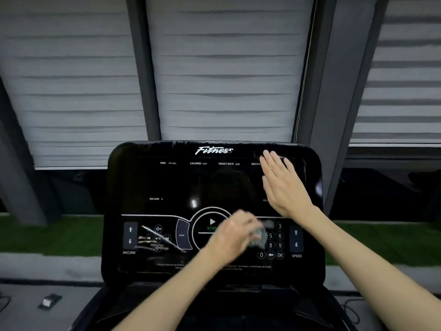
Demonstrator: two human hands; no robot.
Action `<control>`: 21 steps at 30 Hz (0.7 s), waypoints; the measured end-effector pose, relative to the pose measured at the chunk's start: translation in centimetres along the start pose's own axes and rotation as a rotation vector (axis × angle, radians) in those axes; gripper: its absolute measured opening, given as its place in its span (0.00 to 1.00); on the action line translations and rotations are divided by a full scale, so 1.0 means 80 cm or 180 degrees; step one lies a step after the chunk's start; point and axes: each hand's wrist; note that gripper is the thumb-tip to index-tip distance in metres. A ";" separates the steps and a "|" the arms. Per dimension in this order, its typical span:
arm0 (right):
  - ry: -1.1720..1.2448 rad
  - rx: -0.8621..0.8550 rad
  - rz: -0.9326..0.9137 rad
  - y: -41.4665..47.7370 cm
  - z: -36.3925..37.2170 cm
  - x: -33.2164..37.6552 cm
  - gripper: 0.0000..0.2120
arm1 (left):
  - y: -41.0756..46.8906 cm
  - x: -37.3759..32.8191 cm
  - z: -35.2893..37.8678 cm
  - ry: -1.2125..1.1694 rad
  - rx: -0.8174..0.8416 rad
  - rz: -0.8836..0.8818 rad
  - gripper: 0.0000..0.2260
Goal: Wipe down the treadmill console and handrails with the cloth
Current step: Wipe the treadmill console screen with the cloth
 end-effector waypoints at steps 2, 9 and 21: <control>0.0006 -0.0014 -0.0003 -0.006 0.000 0.006 0.25 | -0.026 -0.017 0.025 -0.0191 0.0428 0.0162 0.12; 0.0346 -0.0064 0.0053 -0.021 0.002 0.026 0.26 | -0.034 -0.024 0.032 -0.0406 0.1114 0.0167 0.12; 0.4028 0.0168 0.0269 -0.024 -0.056 0.110 0.21 | 0.046 0.035 -0.148 -0.2518 -0.1572 -0.2527 0.07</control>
Point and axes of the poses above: each hand's wrist, its own y-axis towards the middle knuckle, its own z-axis out of the palm, x = y × z, and after that the axes turned 12 degrees about x, right-handed
